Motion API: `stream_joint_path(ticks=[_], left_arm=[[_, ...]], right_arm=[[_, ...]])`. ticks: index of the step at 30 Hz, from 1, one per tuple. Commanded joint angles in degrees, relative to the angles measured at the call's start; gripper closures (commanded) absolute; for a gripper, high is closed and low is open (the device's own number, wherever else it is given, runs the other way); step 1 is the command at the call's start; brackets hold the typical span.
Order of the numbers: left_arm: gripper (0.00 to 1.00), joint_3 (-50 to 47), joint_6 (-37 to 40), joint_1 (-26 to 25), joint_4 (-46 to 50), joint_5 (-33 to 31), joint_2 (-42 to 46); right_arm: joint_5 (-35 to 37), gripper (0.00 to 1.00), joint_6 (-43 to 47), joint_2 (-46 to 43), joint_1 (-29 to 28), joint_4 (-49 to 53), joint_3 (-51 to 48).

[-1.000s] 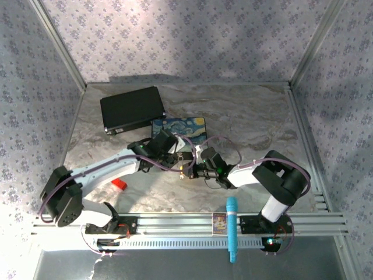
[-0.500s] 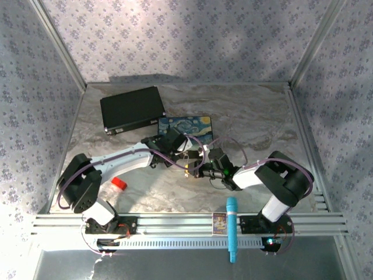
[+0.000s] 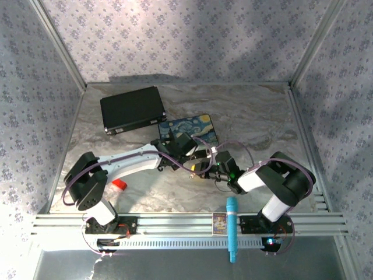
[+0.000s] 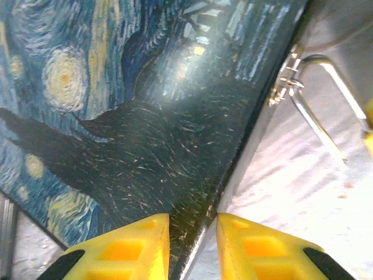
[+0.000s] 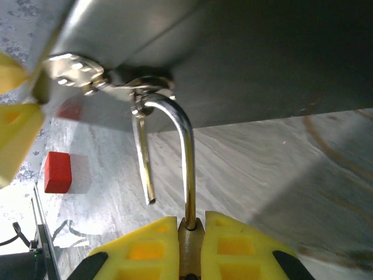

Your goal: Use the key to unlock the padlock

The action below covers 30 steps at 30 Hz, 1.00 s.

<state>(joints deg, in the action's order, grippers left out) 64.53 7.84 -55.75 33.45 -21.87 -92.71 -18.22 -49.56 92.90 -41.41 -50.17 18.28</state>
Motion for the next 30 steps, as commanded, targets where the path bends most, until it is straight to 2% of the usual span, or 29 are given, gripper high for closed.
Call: stream_joint_path(ticks=[1,7,11,14,19,24,30], left_arm=[[0.75,0.58,-3.15,-1.07,9.78,7.08,-1.78],[0.73,2.13,-2.02,-1.44,8.97,5.6,-3.32],[0.63,2.96,-0.53,-2.83,6.83,0.35,-5.3],[0.61,2.52,0.42,-2.79,5.75,-0.91,-6.71],[0.65,1.91,0.65,-2.88,5.75,-1.64,-8.54],[0.71,0.43,0.24,-2.88,5.77,-0.72,-8.54],[0.72,-0.77,-0.23,-3.14,5.75,-0.36,-8.54]], right_arm=[[1.84,1.0,-3.17,-1.9,0.42,2.93,-1.89],[1.86,1.0,-2.61,-2.79,0.27,3.82,-1.74],[3.29,1.0,-3.17,-4.23,0.21,3.91,-2.57],[3.27,1.0,-3.12,-4.9,0.23,3.9,-2.55],[3.61,1.0,-3.81,-5.45,0.37,2.9,-2.53],[3.25,1.0,-6.72,-4.82,1.11,-2.6,-3.46],[4.47,1.0,-9.67,-5.03,1.27,-6.34,-4.71]])
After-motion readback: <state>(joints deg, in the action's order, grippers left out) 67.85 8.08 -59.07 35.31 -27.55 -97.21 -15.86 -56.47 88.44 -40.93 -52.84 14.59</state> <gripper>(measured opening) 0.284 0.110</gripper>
